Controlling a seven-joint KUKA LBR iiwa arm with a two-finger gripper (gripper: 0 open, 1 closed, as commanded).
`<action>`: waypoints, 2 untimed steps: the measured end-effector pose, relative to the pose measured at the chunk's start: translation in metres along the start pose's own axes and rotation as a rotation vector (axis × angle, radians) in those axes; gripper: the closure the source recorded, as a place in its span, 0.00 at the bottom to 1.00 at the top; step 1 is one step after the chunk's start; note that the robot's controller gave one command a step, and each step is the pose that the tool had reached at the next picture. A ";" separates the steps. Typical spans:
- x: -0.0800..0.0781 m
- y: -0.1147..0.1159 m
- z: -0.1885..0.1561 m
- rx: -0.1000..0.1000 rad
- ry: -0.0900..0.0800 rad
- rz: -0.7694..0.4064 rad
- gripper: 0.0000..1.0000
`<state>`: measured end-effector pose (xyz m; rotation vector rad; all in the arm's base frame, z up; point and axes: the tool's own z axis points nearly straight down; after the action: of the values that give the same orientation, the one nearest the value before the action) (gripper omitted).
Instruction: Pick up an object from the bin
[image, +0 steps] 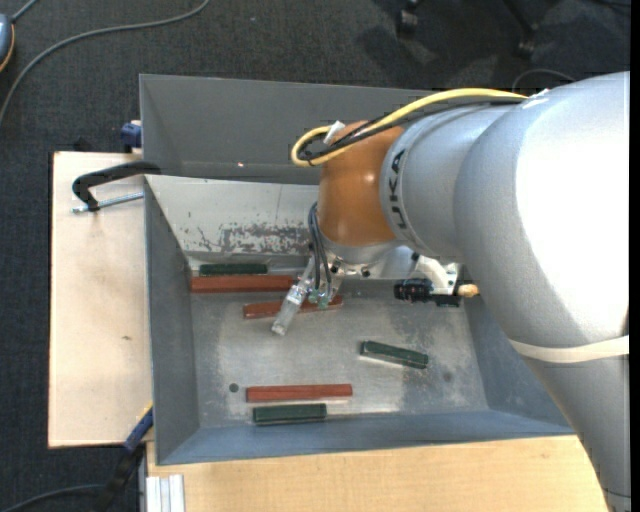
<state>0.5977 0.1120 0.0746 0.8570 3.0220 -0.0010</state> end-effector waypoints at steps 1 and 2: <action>0.021 0.042 0.003 -0.006 -0.001 0.115 0.00; 0.021 0.040 0.004 -0.002 0.002 0.113 1.00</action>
Offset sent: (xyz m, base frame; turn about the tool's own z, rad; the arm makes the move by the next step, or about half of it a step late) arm 0.0035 0.0434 -0.0041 0.1191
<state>0.6008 0.1575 0.0710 1.0274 2.9704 0.0025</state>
